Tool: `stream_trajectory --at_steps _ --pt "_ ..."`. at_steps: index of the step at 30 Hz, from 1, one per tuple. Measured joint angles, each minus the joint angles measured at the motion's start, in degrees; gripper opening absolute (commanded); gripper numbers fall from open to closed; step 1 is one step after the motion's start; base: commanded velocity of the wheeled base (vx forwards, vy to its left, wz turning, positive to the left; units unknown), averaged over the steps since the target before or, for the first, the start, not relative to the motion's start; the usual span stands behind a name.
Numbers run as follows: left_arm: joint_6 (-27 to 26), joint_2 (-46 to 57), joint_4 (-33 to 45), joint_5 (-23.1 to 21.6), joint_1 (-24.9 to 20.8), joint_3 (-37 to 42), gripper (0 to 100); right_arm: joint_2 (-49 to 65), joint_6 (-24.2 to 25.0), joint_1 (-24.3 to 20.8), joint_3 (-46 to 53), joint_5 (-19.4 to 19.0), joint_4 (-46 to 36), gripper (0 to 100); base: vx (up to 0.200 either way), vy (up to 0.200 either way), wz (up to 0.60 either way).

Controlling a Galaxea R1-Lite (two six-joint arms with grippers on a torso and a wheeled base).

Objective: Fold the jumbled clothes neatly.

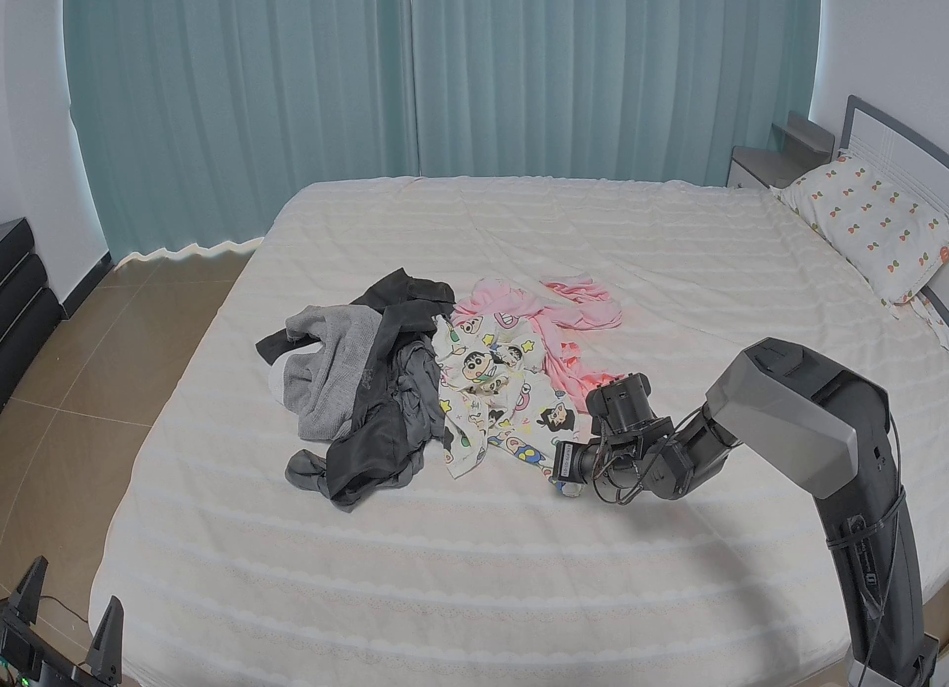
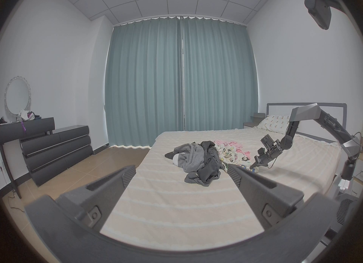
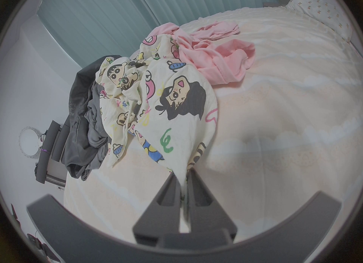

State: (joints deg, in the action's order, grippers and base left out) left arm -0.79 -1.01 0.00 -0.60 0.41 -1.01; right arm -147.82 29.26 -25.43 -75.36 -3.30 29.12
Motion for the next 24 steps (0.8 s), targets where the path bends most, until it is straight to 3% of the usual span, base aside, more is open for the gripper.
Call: stream_trajectory --at_steps 8,18,24 --pt "0.0 0.0 0.0 0.0 0.0 0.0 100 5.8 0.1 0.2 14.5 -3.9 15.2 0 0.000 0.000 0.00" --pt "0.0 0.0 0.0 0.0 0.0 0.0 100 17.8 0.2 -0.1 40.4 -9.6 38.8 0 0.000 0.000 0.00" --pt "0.0 0.0 0.0 0.0 0.0 0.0 100 29.6 0.4 -0.3 49.7 -12.0 44.1 0 0.000 0.000 0.00"
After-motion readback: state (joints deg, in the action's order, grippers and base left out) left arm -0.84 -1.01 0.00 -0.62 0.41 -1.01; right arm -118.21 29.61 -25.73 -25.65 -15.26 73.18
